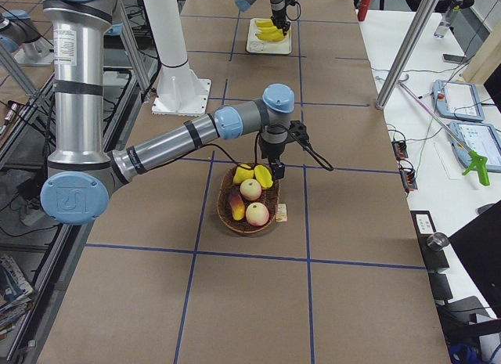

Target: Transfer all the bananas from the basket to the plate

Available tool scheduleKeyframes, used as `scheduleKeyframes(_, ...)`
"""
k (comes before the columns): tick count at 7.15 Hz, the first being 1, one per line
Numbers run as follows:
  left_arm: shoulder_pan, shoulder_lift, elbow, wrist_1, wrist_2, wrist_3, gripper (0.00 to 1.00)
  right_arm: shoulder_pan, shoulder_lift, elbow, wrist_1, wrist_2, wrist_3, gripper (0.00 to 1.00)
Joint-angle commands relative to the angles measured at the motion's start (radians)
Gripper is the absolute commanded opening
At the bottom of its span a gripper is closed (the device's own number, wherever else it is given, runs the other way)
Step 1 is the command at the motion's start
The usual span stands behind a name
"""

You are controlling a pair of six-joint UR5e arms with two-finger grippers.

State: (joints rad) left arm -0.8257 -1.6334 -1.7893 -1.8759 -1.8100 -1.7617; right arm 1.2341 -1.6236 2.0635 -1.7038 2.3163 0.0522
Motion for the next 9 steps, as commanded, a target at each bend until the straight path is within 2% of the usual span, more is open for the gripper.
scheduleKeyframes(1, -0.023, -0.009, 0.072, -0.051, 0.001, -0.016, 0.02, 0.001, -0.001, 0.003, 0.0, 0.0, 0.0, 1.0)
scheduleKeyframes(2, -0.039, -0.041, 0.111, -0.055, 0.001, -0.015, 0.09, 0.001, -0.001, 0.003, 0.0, 0.0, 0.0, 1.0)
scheduleKeyframes(3, -0.05, -0.052, 0.134, -0.057, 0.001, -0.004, 0.5, 0.001, -0.001, 0.003, 0.0, 0.002, 0.0, 1.0)
scheduleKeyframes(4, -0.059, -0.052, 0.14, -0.06, 0.011, 0.002, 0.99, 0.001, -0.001, 0.003, 0.0, 0.003, 0.0, 1.0)
scheduleKeyframes(7, -0.139, -0.036, 0.107, -0.061, -0.006, 0.27, 1.0, 0.005, -0.001, 0.003, -0.002, 0.005, -0.002, 1.0)
scheduleKeyframes(9, -0.31, -0.026, 0.094, -0.045, -0.219, 0.606, 1.0, 0.021, -0.002, -0.003, -0.005, 0.005, -0.006, 1.0)
